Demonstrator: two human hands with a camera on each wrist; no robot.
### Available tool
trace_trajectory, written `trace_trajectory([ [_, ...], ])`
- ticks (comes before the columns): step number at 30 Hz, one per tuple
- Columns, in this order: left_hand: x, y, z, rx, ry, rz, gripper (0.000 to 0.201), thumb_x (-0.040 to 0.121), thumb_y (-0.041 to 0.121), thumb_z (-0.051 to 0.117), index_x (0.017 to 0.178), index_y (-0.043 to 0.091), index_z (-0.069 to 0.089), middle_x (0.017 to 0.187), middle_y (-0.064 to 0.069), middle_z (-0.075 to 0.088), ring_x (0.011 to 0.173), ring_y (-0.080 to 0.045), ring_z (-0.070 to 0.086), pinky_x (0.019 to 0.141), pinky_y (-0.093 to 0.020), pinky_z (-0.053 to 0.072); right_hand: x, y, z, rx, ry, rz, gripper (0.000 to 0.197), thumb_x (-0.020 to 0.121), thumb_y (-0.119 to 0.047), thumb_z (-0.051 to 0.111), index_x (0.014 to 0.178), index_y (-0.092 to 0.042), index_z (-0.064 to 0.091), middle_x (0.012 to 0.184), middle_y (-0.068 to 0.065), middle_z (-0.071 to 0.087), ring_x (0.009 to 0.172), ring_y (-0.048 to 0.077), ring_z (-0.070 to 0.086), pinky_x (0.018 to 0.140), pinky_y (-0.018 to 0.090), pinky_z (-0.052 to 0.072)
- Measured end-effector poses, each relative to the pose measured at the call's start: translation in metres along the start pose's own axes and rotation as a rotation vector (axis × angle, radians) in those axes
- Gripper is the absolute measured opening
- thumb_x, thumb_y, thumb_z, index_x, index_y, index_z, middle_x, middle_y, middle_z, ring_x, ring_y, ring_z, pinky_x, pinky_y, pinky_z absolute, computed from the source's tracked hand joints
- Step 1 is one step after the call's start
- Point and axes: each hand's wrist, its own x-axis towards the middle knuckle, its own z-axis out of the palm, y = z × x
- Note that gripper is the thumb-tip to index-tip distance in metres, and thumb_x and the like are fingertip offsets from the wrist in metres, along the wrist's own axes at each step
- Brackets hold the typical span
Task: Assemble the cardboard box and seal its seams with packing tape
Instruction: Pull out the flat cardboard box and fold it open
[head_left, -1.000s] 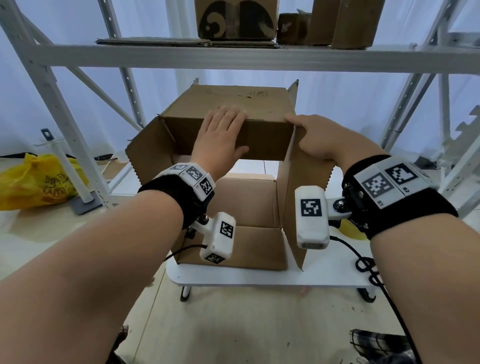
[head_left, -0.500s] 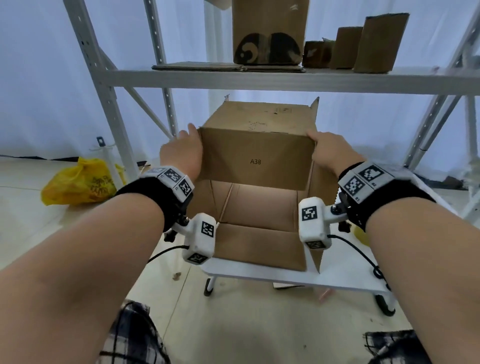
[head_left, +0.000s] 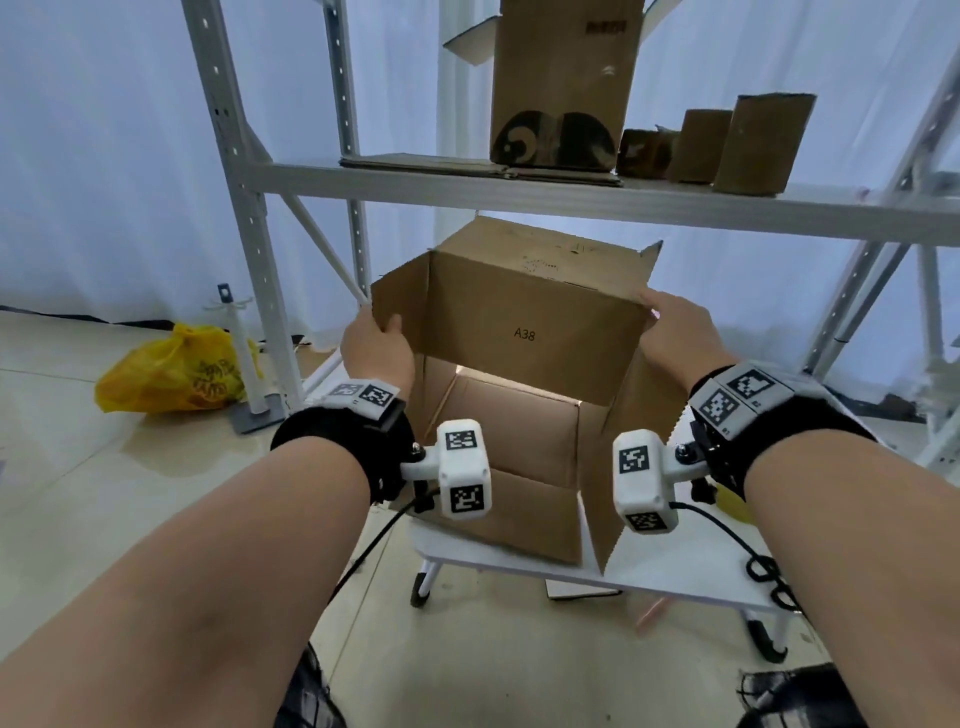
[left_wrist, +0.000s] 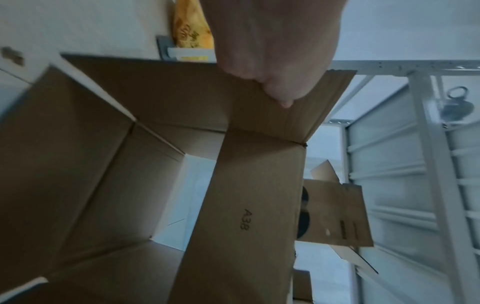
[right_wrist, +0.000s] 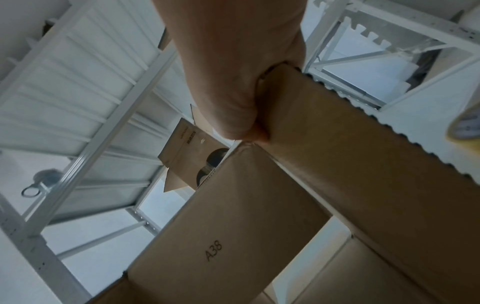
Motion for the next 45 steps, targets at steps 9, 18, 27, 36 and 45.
trace_trajectory([
  [9, 0.029, 0.046, -0.026, 0.018, 0.158, 0.203, 0.028, 0.097, 0.015, 0.047, 0.122, 0.009, 0.057, 0.118, -0.009, 0.063, 0.111, -0.027, 0.057, 0.095, -0.033, 0.041, 0.006, -0.012, 0.001, -0.129, -0.214, -0.001, 0.045, 0.091, -0.01, 0.053, 0.135, -0.01, 0.045, 0.131, 0.015, 0.054, 0.118, 0.031, 0.051, 0.09, 0.033, 0.04],
  [18, 0.028, 0.071, -0.034, 0.124, 0.099, 0.493, 0.026, 0.095, 0.013, 0.05, 0.12, 0.01, 0.059, 0.111, -0.009, 0.067, 0.105, -0.028, 0.061, 0.099, -0.039, 0.044, -0.006, -0.011, -0.002, -0.309, -0.452, 0.105, 0.057, 0.095, -0.034, 0.056, 0.139, -0.004, 0.035, 0.137, 0.014, 0.048, 0.122, 0.029, 0.049, 0.095, 0.036, 0.042],
  [27, -0.021, 0.116, -0.025, 0.24, -0.289, 0.979, 0.021, 0.095, 0.01, 0.051, 0.113, 0.011, 0.061, 0.103, -0.003, 0.067, 0.098, -0.02, 0.059, 0.097, -0.038, 0.042, -0.011, -0.037, 0.011, 0.187, -0.058, -0.09, 0.072, 0.083, -0.028, 0.073, 0.139, -0.015, 0.03, 0.134, 0.011, 0.05, 0.124, 0.031, 0.049, 0.099, 0.04, 0.041],
  [36, -0.031, 0.122, -0.014, 0.3, -0.274, 0.999, 0.022, 0.094, 0.027, 0.054, 0.114, 0.017, 0.054, 0.114, 0.003, 0.057, 0.112, -0.016, 0.048, 0.102, -0.03, 0.022, -0.015, -0.029, 0.008, 0.098, -0.008, -0.205, 0.026, 0.097, -0.033, 0.051, 0.107, -0.015, 0.066, 0.093, 0.0, 0.065, 0.094, 0.025, 0.062, 0.089, 0.04, 0.049],
  [45, -0.011, 0.044, -0.004, 0.483, -0.032, 0.575, 0.075, 0.088, 0.039, 0.062, 0.147, 0.02, 0.02, 0.156, -0.007, 0.016, 0.146, -0.026, 0.009, 0.117, -0.042, 0.001, -0.018, -0.013, 0.04, 0.143, 0.132, -0.04, 0.033, 0.099, -0.034, 0.048, 0.125, -0.014, 0.051, 0.117, 0.008, 0.064, 0.107, 0.033, 0.059, 0.088, 0.042, 0.046],
])
